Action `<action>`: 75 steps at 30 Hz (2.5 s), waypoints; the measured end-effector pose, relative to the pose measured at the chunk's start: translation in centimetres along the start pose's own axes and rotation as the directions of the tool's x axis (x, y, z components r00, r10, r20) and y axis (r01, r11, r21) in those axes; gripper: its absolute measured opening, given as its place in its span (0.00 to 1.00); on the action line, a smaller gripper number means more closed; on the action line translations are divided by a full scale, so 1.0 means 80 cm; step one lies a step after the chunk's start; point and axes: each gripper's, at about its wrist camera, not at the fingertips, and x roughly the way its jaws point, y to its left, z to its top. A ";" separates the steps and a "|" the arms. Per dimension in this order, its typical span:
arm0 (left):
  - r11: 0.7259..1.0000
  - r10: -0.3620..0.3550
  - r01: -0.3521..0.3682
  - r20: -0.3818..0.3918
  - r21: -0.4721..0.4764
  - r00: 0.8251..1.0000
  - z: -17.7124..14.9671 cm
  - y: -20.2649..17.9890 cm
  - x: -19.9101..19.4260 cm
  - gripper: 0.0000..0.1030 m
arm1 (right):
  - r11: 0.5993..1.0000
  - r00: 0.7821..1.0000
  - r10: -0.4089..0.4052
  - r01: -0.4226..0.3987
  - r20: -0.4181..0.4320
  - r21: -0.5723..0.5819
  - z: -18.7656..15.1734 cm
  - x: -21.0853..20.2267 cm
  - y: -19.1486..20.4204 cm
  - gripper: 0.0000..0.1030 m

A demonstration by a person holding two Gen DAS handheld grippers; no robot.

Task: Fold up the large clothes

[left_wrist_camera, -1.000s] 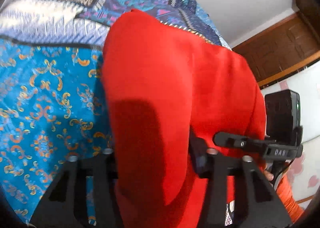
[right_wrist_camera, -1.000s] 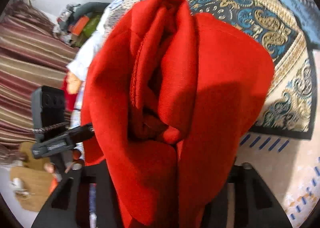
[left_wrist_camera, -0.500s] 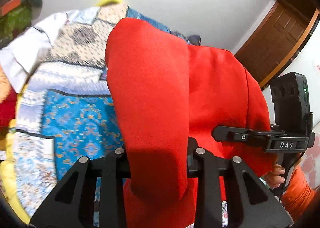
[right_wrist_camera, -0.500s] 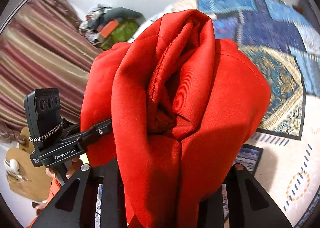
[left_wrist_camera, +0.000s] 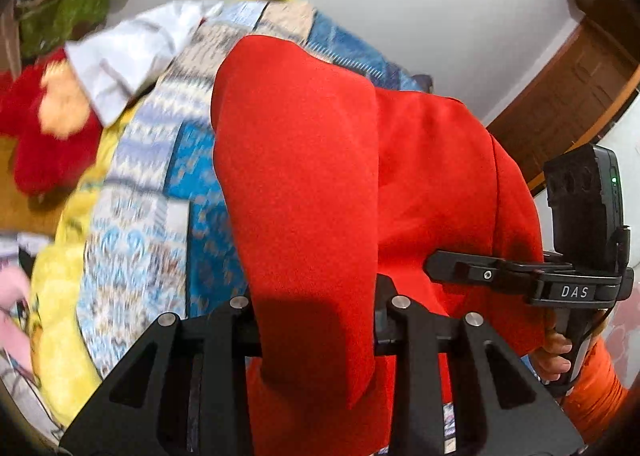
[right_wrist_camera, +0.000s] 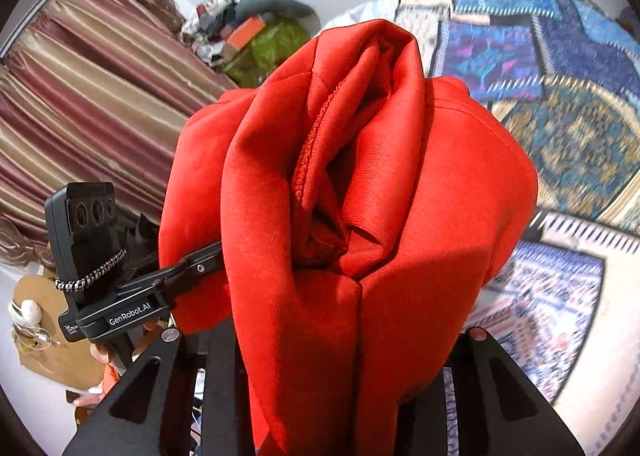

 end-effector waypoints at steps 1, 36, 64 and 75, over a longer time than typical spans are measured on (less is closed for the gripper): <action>1.000 0.005 -0.005 -0.013 -0.008 1.000 -0.004 0.003 0.006 0.31 | 1.000 1.000 -0.003 0.003 -0.014 0.002 -0.006 0.009 -0.001 0.29; 0.964 0.261 -0.259 -0.039 0.053 0.965 -0.103 0.035 0.060 0.60 | 0.878 0.901 -0.423 0.381 -0.097 -0.290 -0.091 0.072 -0.034 0.58; 0.922 0.378 -0.367 -0.084 0.123 0.922 -0.170 0.037 0.052 0.97 | 0.861 0.878 -0.459 0.401 -0.137 -0.311 -0.145 0.024 -0.071 0.81; 0.900 0.416 -0.420 0.063 0.117 0.907 -0.101 0.017 0.013 0.97 | 0.886 0.925 -0.381 0.370 0.018 -0.280 -0.106 -0.029 -0.023 0.82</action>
